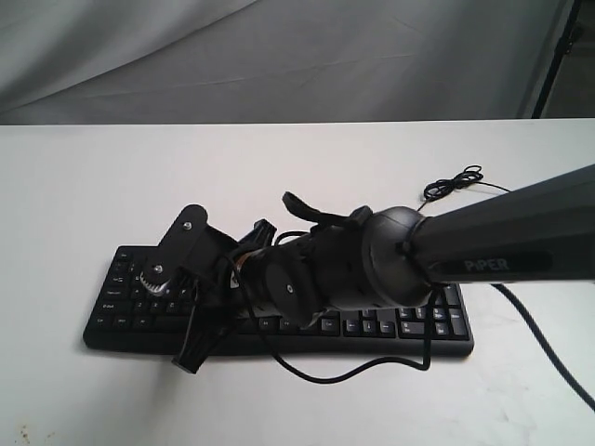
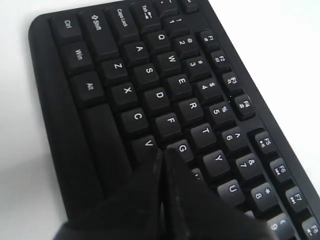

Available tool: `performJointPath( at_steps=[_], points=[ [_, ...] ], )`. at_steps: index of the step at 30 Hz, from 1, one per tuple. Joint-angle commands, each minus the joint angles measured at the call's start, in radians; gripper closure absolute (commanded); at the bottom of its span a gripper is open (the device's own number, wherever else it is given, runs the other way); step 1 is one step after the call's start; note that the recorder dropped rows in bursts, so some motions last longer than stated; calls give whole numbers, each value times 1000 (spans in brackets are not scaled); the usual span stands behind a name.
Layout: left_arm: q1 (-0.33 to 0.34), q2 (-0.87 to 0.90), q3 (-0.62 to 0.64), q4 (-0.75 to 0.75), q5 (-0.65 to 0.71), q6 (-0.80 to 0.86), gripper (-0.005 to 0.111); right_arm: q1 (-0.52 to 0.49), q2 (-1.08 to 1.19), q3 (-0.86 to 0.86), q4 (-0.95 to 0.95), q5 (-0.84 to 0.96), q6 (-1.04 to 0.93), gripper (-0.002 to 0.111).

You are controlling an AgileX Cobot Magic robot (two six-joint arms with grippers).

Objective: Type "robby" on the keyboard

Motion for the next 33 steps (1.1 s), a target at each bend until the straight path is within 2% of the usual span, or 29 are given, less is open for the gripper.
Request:
performJointPath(
  at_steps=[1, 33],
  points=[
    [-6, -3, 4, 5, -7, -3, 107, 4, -1, -6, 10, -30, 0, 108],
    [-6, -3, 4, 5, -7, -3, 107, 2, 24, -6, 2, -56, -2, 108]
  ],
)
